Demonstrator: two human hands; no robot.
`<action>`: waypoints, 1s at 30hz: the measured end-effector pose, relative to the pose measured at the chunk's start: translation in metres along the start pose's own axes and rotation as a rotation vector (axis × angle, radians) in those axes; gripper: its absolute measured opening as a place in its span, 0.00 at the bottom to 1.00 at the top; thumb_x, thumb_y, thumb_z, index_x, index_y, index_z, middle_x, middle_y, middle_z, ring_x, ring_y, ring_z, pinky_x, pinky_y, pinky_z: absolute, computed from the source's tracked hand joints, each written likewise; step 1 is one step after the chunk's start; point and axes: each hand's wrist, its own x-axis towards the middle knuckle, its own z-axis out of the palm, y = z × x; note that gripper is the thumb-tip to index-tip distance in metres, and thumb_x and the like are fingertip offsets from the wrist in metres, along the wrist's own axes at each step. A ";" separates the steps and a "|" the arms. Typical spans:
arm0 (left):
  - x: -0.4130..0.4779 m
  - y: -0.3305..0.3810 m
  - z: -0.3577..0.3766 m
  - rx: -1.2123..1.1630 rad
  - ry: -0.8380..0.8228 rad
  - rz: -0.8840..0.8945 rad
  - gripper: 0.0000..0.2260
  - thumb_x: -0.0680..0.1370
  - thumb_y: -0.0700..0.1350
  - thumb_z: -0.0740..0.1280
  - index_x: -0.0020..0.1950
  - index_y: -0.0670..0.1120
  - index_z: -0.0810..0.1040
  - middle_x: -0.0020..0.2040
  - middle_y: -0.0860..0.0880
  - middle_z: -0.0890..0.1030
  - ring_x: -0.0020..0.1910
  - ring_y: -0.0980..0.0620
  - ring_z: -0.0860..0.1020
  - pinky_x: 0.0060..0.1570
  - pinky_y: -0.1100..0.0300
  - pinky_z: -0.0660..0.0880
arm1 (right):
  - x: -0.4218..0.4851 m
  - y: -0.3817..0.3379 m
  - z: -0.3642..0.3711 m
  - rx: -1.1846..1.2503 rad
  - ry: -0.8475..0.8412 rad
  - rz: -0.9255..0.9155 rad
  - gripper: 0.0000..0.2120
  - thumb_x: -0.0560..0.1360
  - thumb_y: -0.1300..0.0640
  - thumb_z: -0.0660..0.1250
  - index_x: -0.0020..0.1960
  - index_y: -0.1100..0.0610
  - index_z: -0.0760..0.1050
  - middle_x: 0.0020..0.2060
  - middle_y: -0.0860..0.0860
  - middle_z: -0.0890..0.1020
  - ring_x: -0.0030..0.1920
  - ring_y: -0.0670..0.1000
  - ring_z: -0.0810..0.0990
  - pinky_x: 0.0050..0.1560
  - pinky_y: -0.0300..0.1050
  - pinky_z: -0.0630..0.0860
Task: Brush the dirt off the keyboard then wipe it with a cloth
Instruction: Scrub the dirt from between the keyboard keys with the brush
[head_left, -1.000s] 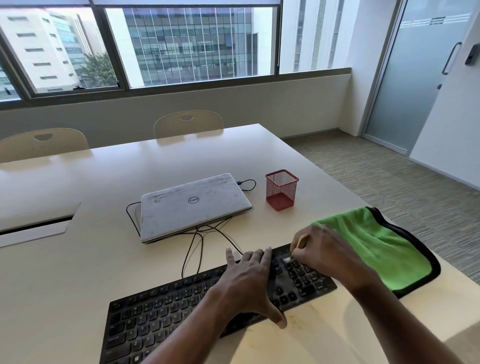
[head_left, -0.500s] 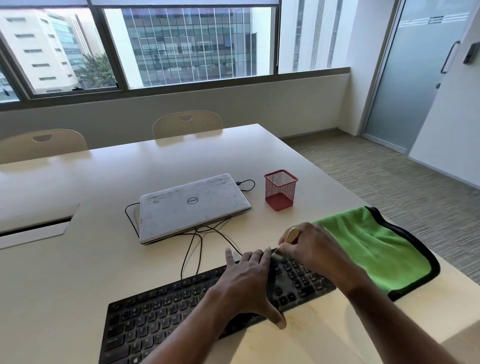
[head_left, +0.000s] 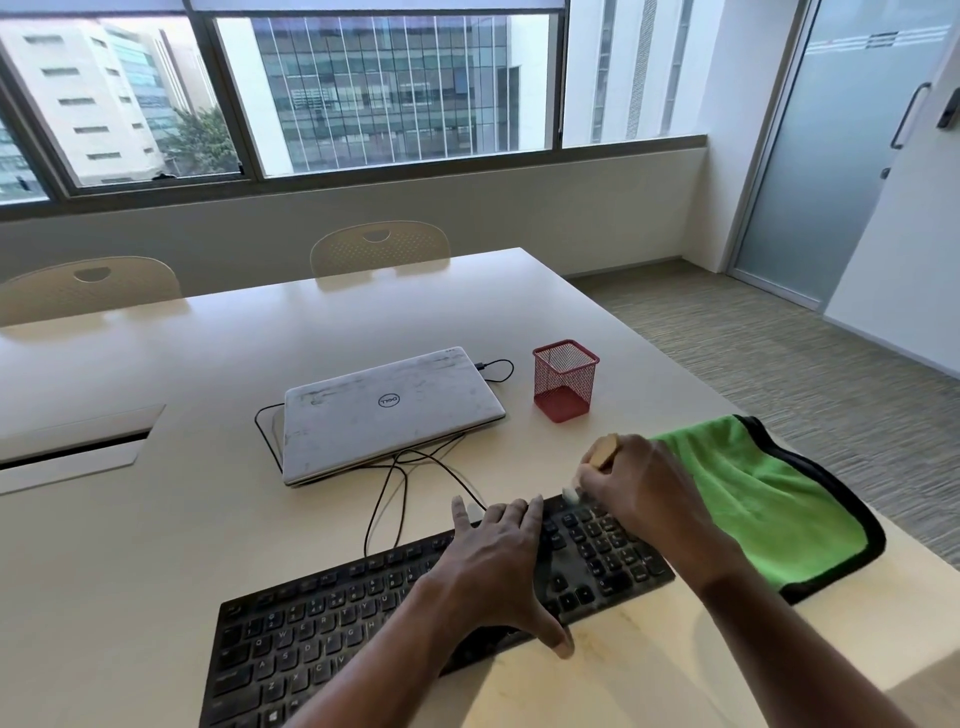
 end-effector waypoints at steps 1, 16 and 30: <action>0.000 0.000 0.000 0.001 0.000 0.001 0.65 0.64 0.70 0.76 0.83 0.43 0.38 0.83 0.44 0.52 0.81 0.45 0.51 0.74 0.28 0.36 | -0.001 -0.001 0.000 0.002 -0.018 -0.016 0.09 0.76 0.47 0.69 0.46 0.52 0.84 0.40 0.49 0.86 0.38 0.49 0.83 0.37 0.40 0.77; 0.000 0.000 0.001 0.009 0.005 -0.002 0.66 0.63 0.71 0.76 0.82 0.43 0.38 0.84 0.44 0.51 0.82 0.45 0.50 0.73 0.29 0.36 | 0.000 0.008 -0.002 -0.085 -0.202 -0.093 0.11 0.70 0.47 0.66 0.34 0.54 0.77 0.30 0.46 0.78 0.30 0.46 0.75 0.30 0.40 0.69; 0.000 0.001 -0.001 0.022 -0.005 -0.003 0.66 0.64 0.70 0.76 0.82 0.43 0.38 0.83 0.44 0.51 0.82 0.45 0.50 0.73 0.29 0.37 | -0.007 0.017 -0.011 -0.026 -0.246 -0.189 0.11 0.70 0.50 0.67 0.32 0.55 0.79 0.26 0.50 0.81 0.26 0.48 0.78 0.28 0.39 0.72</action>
